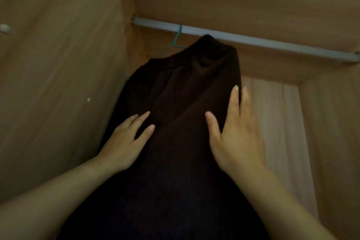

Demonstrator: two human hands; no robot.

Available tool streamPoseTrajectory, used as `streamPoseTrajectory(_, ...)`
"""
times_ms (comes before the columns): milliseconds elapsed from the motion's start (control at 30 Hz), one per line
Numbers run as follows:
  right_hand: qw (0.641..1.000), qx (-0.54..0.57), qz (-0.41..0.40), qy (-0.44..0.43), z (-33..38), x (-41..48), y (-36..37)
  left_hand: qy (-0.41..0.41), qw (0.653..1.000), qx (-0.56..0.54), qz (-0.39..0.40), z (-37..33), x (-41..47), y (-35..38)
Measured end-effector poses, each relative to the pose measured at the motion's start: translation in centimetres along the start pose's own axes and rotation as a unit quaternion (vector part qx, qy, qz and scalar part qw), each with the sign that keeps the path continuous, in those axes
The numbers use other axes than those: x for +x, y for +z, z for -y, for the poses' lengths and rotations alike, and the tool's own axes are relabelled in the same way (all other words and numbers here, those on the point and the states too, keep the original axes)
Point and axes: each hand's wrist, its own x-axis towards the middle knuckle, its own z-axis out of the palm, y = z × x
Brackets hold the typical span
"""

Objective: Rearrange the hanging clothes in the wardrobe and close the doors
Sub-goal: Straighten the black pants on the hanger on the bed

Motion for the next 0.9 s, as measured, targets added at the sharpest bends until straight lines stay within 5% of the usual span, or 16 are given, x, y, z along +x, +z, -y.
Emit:
streamPoseTrajectory(400,0.957,0.171,0.227,0.061,-3.5,-20.0,0.2,-0.067,0.967,0.225,0.098,-1.7,-17.2,1.1)
streamPoseTrajectory(900,0.936,0.148,0.3,0.106,0.3,-42.0,-7.9,-0.083,0.954,0.163,0.238,-4.3,-41.9,-0.6)
